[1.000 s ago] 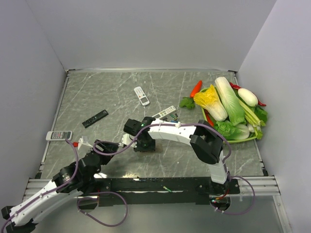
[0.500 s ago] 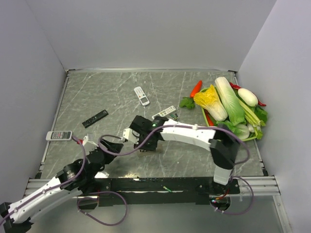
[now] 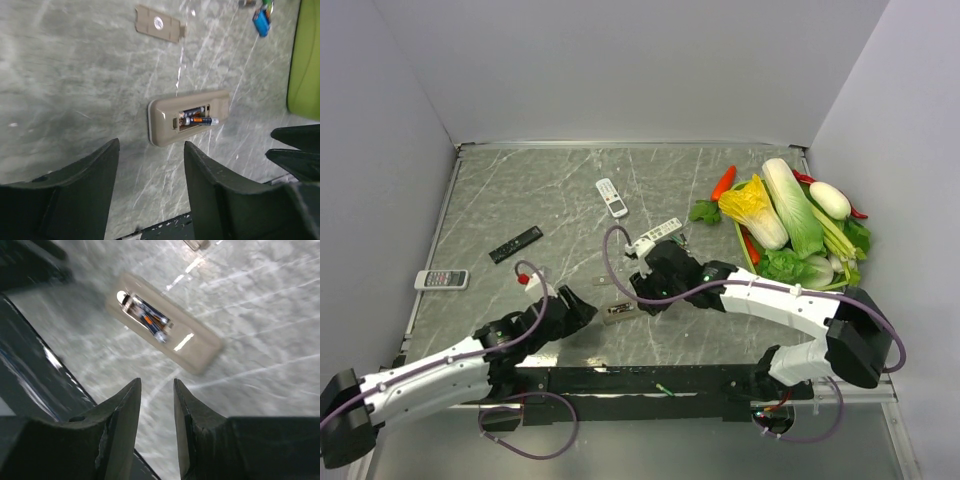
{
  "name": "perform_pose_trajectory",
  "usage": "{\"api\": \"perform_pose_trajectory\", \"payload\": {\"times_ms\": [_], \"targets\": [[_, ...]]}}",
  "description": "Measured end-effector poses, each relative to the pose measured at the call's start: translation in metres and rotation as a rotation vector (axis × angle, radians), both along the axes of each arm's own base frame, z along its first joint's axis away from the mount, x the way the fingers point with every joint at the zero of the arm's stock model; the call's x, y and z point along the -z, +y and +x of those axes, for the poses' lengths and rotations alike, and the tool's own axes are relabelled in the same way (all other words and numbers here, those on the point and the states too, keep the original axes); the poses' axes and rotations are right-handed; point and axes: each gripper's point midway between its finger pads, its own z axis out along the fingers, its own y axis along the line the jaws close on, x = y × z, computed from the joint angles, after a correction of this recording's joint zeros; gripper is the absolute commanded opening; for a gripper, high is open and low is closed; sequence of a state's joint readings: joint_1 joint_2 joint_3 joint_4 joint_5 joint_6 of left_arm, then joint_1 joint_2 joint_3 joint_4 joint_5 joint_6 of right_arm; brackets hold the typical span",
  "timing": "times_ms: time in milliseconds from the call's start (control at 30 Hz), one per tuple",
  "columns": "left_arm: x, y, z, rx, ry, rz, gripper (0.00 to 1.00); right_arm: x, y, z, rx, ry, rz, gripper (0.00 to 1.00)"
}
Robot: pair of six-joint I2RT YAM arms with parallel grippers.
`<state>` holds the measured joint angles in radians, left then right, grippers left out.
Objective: Load the batteries into the remote control
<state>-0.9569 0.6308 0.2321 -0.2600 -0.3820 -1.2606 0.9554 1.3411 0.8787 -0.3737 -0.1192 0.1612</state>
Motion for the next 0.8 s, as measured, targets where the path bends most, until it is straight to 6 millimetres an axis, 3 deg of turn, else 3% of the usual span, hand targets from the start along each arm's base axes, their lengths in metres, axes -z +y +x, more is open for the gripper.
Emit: {"api": "perform_pose_trajectory", "payload": {"times_ms": [200, 367, 800], "targets": [[0.015, -0.017, -0.001, 0.060, 0.046, 0.016, 0.51, 0.013, 0.010, -0.007, 0.115, 0.091, 0.117, 0.36], [0.014, -0.026, 0.004, 0.076, 0.041, -0.006, 0.48, 0.010, 0.022, -0.001, 0.165, 0.110, 0.200, 0.32], [0.029, -0.031, 0.004, 0.104, 0.066, 0.030, 0.37, 0.028, 0.031, 0.009, 0.228, 0.147, 0.201, 0.27]]}}
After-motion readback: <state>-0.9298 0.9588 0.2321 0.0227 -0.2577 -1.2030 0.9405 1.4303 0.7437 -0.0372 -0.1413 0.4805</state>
